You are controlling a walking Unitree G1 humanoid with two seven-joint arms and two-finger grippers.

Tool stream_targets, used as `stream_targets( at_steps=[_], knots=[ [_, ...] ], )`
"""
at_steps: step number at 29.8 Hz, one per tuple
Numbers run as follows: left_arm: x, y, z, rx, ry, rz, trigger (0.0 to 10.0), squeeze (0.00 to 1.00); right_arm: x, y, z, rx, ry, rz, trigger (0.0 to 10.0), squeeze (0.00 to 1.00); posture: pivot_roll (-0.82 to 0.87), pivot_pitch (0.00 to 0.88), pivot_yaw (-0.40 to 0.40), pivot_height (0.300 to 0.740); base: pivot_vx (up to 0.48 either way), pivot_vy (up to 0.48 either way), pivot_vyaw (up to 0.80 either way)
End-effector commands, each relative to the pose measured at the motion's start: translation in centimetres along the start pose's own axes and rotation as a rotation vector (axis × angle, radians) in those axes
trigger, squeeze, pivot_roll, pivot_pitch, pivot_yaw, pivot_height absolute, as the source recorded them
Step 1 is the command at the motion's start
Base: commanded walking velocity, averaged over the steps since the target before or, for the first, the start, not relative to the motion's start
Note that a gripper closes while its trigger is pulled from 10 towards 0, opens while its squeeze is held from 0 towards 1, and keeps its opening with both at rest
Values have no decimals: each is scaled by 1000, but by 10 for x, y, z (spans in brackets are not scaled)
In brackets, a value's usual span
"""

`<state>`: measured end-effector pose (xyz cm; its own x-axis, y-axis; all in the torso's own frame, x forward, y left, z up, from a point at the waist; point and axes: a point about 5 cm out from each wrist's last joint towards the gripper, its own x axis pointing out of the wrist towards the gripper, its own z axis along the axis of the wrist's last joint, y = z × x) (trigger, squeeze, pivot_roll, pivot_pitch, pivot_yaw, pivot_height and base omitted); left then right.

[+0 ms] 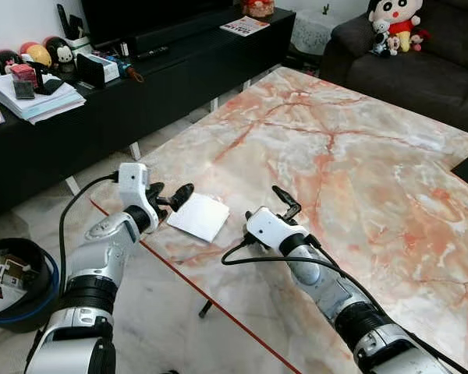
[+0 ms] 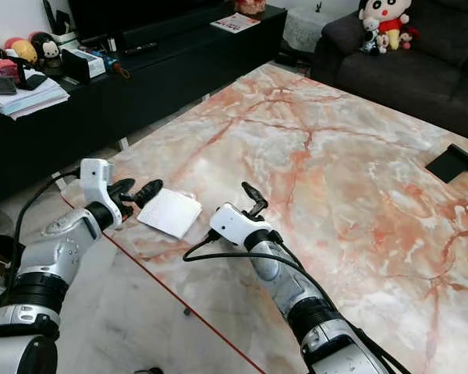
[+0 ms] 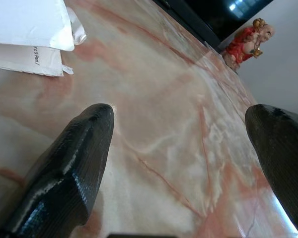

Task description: Picking trash to rubbish bin

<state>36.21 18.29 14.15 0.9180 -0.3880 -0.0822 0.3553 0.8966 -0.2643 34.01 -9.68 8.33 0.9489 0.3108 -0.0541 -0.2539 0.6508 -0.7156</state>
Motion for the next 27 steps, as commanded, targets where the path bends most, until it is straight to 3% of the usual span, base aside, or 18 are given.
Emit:
stream_targets(
  at_steps=[1,14,22,27],
  knots=[
    [4,-2,2,-35,-18,3,10000,0,2,-3,3,-11,-11,-4,10000,0,14,104,-97,740,0,0,0],
    [20,-8,-5,-254,-37,-12,10000,0,2,-5,4,-15,-25,-3,10000,0,-1,108,-97,740,0,0,0],
    [21,-5,2,-188,-24,7,10000,0,1,-4,7,-11,-43,2,10000,0,-6,110,-95,740,0,0,0],
    [19,5,0,-128,39,63,10000,0,2,0,12,-3,-59,18,10000,0,-1,113,-93,740,0,0,0]
  ],
)
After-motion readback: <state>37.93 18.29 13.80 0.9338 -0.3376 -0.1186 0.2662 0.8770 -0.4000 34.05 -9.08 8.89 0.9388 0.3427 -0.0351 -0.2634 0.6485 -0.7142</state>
